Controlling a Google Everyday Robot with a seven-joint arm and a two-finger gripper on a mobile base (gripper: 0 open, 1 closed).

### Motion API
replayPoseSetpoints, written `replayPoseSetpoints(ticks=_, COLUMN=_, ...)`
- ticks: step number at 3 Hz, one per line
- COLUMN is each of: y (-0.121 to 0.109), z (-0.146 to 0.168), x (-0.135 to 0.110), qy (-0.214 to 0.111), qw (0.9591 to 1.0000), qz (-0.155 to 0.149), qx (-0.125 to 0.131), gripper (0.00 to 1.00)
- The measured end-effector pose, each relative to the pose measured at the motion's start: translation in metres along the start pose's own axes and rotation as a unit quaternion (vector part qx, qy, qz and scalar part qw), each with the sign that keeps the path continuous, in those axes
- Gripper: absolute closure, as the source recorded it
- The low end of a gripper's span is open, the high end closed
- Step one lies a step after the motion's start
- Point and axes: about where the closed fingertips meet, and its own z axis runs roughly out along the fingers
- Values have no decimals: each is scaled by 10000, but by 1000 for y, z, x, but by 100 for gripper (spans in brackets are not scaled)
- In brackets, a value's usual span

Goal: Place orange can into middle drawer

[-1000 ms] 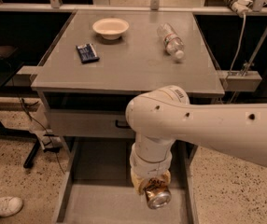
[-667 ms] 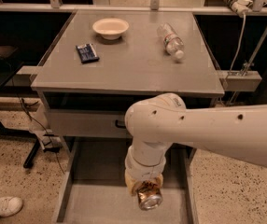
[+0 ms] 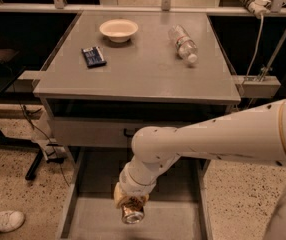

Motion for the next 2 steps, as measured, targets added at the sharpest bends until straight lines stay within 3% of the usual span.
replayPoseSetpoints(ticks=1, y=0, z=0, x=0, qy=0, qw=10000, qz=0, qx=-4, gripper=100)
replayPoseSetpoints(ticks=2, y=-10, z=25, x=-4, qy=-145, qw=9988, qz=238, qx=-400, gripper=100)
